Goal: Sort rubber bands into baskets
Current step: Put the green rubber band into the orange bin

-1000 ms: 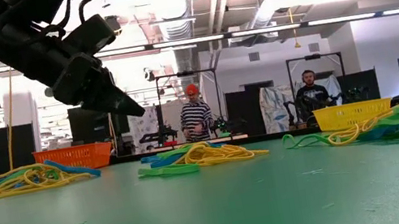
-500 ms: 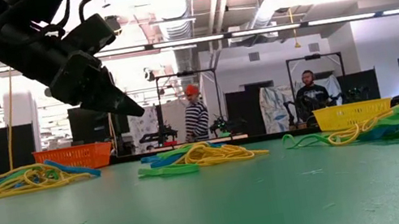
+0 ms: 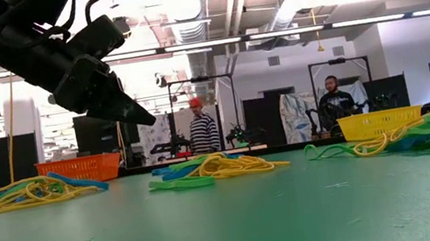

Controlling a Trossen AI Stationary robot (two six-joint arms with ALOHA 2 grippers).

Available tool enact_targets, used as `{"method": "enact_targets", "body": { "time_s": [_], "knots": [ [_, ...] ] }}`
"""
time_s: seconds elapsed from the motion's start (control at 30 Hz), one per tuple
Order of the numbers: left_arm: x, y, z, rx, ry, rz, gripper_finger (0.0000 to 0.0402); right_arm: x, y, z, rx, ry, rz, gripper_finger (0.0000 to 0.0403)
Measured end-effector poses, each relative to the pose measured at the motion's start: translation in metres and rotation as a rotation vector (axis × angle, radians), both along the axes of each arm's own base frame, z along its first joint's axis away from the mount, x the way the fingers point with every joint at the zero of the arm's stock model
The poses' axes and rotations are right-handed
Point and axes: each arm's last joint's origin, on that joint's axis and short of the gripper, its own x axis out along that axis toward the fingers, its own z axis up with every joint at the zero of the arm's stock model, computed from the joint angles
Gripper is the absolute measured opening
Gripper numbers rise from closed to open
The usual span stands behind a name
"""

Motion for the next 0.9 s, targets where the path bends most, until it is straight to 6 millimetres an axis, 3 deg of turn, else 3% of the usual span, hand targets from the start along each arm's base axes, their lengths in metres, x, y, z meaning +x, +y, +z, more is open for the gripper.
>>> {"method": "enact_targets", "body": {
  "time_s": [0.33,0.9],
  "knots": [
    [0.0,0.0,0.0,-0.001,0.0,0.0,0.0128,0.012,0.001,-0.001,0.055,-0.04,0.005,0.0169],
    [0.0,0.0,0.0,-0.001,0.001,0.0,0.0128,0.015,-0.001,0.0,0.009,-0.075,0.044,0.0164]
  ]
}}
